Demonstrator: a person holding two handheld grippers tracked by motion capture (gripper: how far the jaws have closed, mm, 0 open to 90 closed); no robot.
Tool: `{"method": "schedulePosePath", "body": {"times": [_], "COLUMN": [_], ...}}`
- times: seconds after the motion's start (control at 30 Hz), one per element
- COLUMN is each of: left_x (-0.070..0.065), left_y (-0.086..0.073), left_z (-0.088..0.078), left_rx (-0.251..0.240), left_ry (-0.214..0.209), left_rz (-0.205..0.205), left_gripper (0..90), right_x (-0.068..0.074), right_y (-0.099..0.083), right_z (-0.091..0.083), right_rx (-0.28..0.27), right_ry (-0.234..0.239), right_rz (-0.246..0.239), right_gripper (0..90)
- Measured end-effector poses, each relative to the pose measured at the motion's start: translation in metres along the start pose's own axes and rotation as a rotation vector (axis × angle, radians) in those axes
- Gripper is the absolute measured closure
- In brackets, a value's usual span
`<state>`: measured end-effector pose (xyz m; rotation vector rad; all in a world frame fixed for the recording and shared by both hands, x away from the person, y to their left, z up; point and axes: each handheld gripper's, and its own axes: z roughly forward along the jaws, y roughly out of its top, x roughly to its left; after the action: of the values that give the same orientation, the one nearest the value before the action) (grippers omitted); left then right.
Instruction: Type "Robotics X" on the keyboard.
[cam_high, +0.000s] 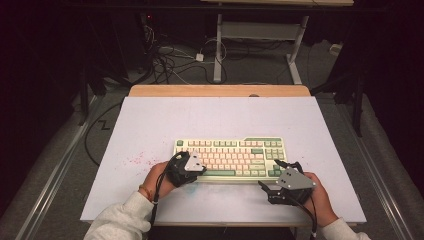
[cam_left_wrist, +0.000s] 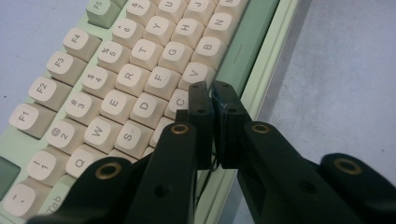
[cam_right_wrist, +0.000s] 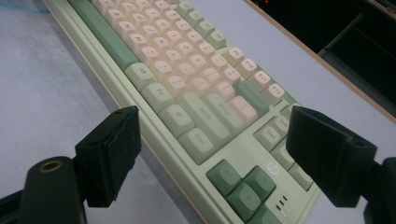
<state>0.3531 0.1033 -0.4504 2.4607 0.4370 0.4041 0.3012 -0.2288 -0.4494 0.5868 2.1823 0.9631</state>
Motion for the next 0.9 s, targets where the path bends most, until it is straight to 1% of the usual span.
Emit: {"method": "schedulePosePath", "body": {"times": [0.2,0.23,0.27,0.3,0.33,0.37,0.4,0.47,0.5,0.53,0.67,0.73,0.83,0.9], "left_x": [0.000,0.000,0.000,0.001,0.002,0.002,0.001,0.000,0.000,0.000,-0.001,0.000,0.001,0.002], "left_y": [0.000,-0.001,-0.002,-0.003,-0.002,0.000,0.001,0.003,0.004,0.005,0.003,0.003,0.001,-0.001], "left_z": [0.000,0.002,0.004,0.004,0.003,0.001,-0.003,-0.012,-0.016,-0.018,-0.021,-0.023,-0.027,-0.029], "left_rx": [0.002,0.003,-0.014,-0.020,-0.019,-0.013,-0.025,-0.066,-0.075,-0.079,-0.092,-0.099,-0.108,-0.118], "left_ry": [-0.003,-0.005,-0.003,-0.009,-0.013,-0.009,-0.003,0.003,0.005,0.010,0.017,0.021,0.028,0.038], "left_rz": [0.000,-0.006,-0.027,-0.040,-0.039,-0.024,-0.015,-0.023,-0.020,-0.016,-0.015,-0.018,-0.017,-0.028], "left_gripper": [84.4,84.6,87.1,87.1,87.1,87.0,87.0,86.9,86.9,86.9,86.8,84.7,84.7,84.7], "right_x": [0.000,0.000,0.000,0.000,0.000,0.001,0.001,0.000,-0.001,-0.001,-0.001,-0.001,-0.002,-0.002], "right_y": [0.000,0.000,0.000,0.000,0.000,0.000,0.000,0.000,0.000,0.000,0.000,0.000,0.000,0.000], "right_z": [0.000,0.000,0.000,0.000,0.001,0.000,0.000,-0.001,-0.001,-0.001,-0.001,-0.001,-0.002,-0.002], "right_rx": [0.002,0.001,0.002,0.003,0.004,0.004,0.001,-0.002,-0.003,-0.002,-0.003,-0.005,-0.006,-0.008], "right_ry": [0.001,0.001,0.001,0.002,0.002,0.002,0.003,-0.003,-0.002,-0.003,-0.006,-0.006,-0.007,-0.006], "right_rz": [0.000,-0.001,-0.002,0.000,0.000,0.001,-0.001,0.001,0.004,0.010,0.008,0.011,0.016,0.021], "right_gripper": [18.9,18.9,18.8,18.9,18.8,18.8,18.8,18.8,18.8,18.8,18.8,18.8,18.8,18.8]}}
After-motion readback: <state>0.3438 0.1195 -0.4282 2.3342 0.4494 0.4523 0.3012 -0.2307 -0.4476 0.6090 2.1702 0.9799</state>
